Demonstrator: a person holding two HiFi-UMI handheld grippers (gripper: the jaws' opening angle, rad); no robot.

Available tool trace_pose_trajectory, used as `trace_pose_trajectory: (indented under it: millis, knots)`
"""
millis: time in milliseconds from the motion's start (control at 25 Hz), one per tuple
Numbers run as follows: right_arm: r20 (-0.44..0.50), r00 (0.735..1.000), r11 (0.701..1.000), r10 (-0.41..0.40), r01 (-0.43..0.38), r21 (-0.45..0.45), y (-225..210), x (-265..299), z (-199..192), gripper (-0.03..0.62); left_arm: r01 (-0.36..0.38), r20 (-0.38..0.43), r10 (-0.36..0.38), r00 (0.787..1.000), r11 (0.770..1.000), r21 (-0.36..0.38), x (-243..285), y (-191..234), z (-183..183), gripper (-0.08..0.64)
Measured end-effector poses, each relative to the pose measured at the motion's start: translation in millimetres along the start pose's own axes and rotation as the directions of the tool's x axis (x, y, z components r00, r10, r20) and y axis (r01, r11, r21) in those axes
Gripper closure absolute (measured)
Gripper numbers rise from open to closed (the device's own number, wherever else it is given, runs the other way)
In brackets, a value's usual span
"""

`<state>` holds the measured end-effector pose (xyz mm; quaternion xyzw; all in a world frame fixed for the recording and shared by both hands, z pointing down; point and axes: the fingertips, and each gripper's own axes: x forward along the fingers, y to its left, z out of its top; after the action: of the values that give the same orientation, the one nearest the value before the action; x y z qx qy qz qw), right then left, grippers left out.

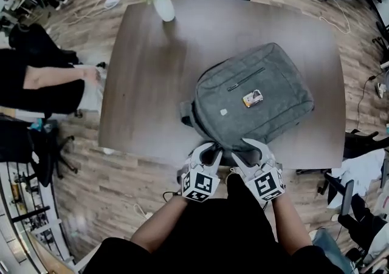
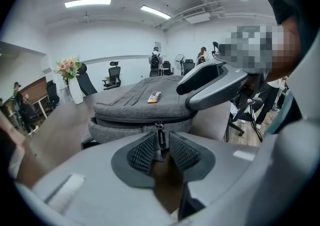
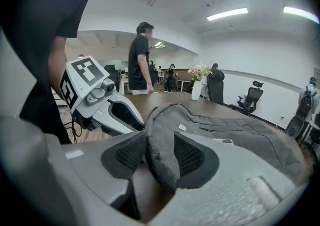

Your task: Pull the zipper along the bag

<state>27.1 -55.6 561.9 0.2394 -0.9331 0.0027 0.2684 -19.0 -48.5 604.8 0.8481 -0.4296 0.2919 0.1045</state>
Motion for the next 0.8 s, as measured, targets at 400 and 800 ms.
trace_pose_trajectory:
  millis: [400,800]
  knots:
    - [-0.046,0.998,0.990,0.038,-0.044,-0.133,10,-2,-3,0.413,-0.029,-0.033,0.031,0.999,0.998,0.056,3,9,2,0.534]
    - [-0.124,0.987,0.972,0.107,-0.130,-0.198,18,18,-8,0.351,0.015,-0.024,-0.015,1.000,1.000,0.000,-3,6,8,0.535]
